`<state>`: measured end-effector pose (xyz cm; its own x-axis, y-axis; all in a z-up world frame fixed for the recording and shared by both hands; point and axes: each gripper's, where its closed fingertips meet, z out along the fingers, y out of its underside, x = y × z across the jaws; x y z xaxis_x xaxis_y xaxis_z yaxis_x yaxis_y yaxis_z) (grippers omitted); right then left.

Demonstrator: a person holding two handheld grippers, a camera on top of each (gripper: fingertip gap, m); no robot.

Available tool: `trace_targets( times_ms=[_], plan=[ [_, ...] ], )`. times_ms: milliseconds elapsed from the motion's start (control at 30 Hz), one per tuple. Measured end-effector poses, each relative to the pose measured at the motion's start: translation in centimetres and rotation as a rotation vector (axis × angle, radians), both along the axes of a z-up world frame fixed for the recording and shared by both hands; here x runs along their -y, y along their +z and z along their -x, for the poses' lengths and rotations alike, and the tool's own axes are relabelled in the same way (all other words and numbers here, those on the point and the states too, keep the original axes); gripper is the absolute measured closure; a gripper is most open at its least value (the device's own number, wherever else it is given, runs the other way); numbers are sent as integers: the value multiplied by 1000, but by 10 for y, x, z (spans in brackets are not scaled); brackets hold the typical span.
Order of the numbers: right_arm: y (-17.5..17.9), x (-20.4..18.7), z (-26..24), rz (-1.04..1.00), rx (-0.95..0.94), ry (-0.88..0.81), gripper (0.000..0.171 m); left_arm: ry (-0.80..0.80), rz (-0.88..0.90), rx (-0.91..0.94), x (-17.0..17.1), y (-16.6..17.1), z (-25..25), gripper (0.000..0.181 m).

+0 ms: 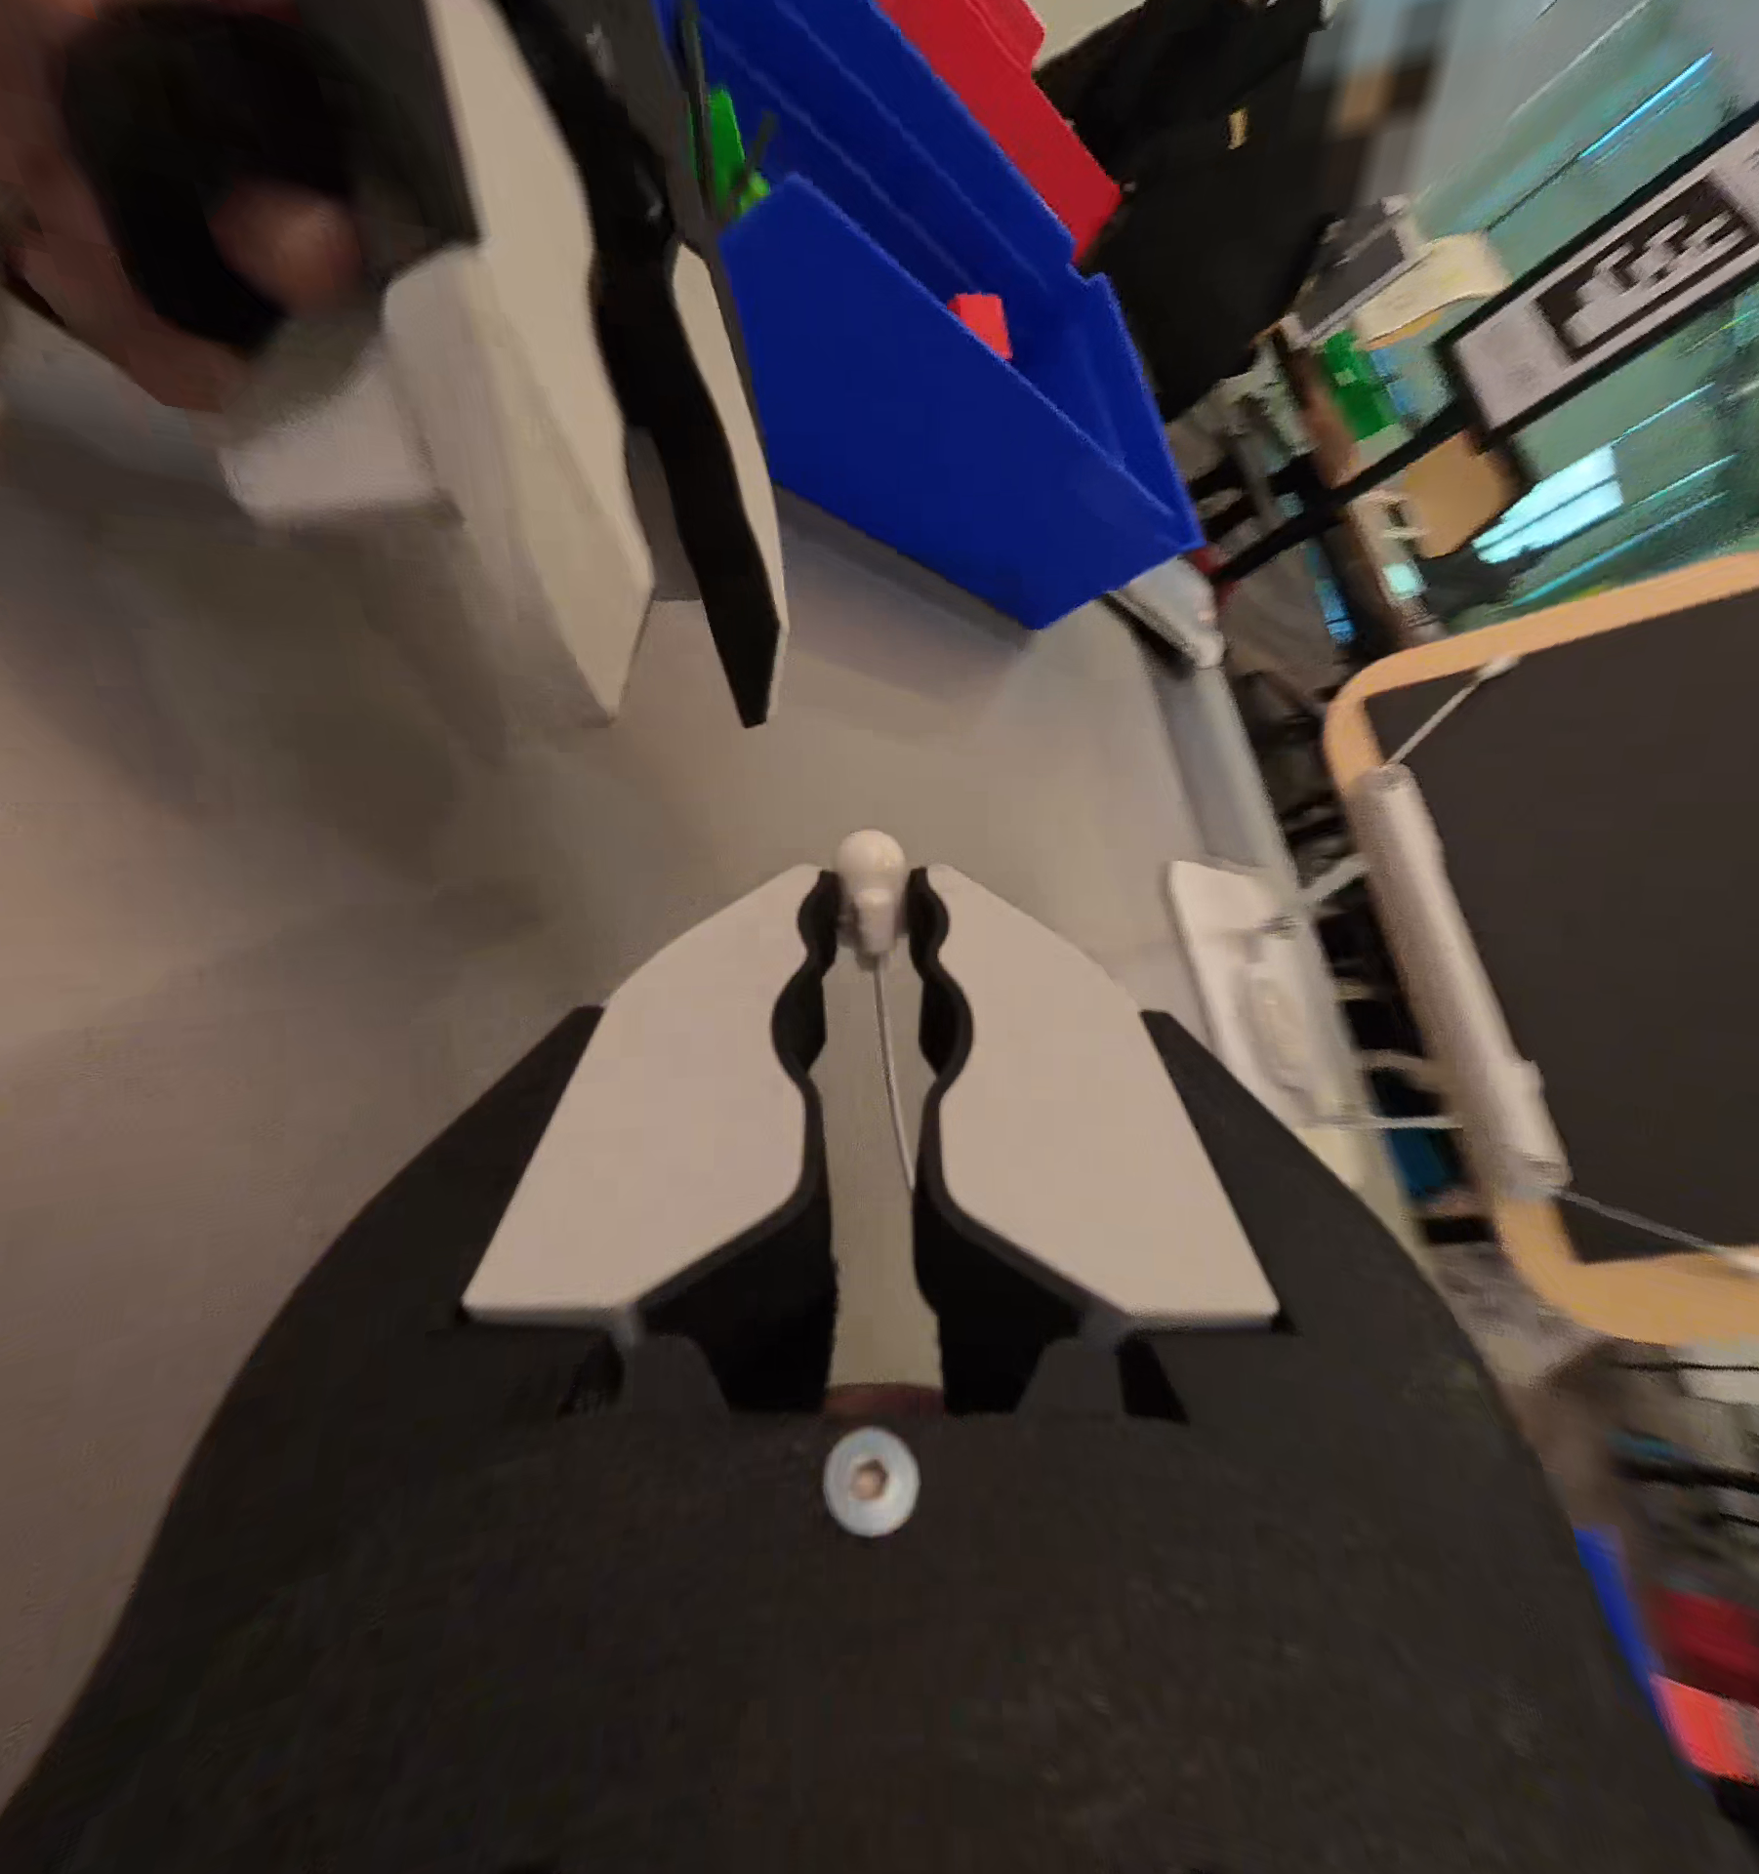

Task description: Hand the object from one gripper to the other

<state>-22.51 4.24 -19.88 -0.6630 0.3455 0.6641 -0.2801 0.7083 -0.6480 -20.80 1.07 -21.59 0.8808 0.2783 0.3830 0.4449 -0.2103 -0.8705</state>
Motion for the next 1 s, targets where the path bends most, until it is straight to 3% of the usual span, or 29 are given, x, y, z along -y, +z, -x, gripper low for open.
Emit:
trace_targets(
  times_ms=[100, 233, 767, 900, 1000],
  plan=[
    [0, 8, -3, -102, -179, -18, 158, -7, -92, 108, -3, 7, -2, 118],
    [2, 25, -13, -116, -277, 5, 158, -11, -94, 97, -3, 9, -4, 120],
    [-1, 43, -24, -91, -280, 53, 157, -79, -81, 95, 1, 12, -9, 135],
    [-8, 42, -25, -47, -203, 69, 135, -66, -91, 83, 5, 16, -6, 135],
    [-8, 31, -19, 17, -133, 56, 129, -13, -97, 40, 17, 23, 7, 135]
  ],
)
